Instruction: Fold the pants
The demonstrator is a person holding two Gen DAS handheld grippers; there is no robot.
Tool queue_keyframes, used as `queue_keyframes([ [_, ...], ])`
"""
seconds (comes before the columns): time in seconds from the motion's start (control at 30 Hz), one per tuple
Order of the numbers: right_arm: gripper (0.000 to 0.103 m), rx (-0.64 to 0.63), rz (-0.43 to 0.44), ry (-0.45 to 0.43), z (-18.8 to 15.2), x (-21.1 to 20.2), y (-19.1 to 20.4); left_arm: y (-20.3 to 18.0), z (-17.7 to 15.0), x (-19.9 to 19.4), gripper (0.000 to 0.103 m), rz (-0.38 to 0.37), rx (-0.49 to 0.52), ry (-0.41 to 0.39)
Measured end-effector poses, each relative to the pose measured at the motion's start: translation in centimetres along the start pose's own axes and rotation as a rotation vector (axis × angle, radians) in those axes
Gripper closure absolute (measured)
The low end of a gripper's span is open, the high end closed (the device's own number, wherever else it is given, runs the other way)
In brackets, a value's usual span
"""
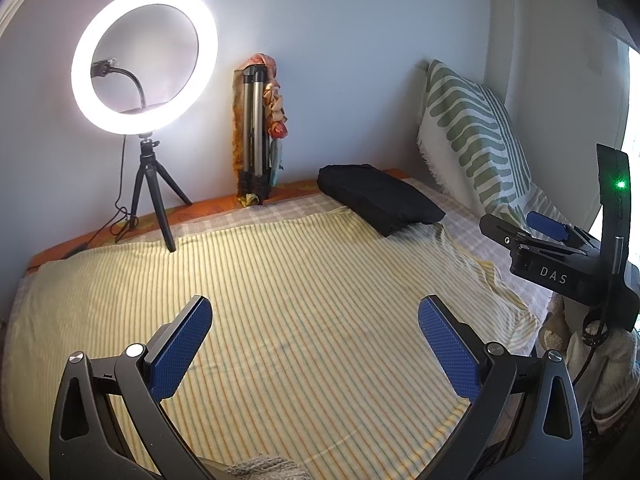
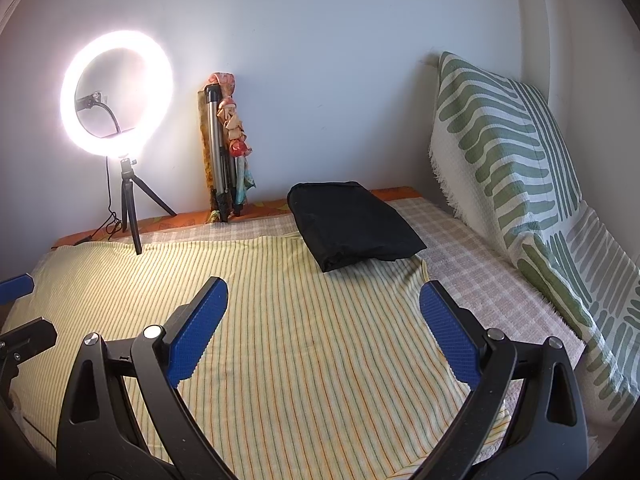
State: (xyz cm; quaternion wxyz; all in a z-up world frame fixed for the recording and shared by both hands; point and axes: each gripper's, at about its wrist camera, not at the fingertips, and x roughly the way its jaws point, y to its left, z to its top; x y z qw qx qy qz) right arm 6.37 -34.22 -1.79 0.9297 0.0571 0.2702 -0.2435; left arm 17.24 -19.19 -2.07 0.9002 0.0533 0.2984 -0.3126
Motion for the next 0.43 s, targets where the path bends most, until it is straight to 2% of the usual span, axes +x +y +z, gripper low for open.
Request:
queue_keyframes([
  [0.43,0.005,-0.004,0.007,0.004,-0.16,0.18,0.24,0.2,-0.03,-0.2,0.0,-0.016,-0.014,-0.022],
])
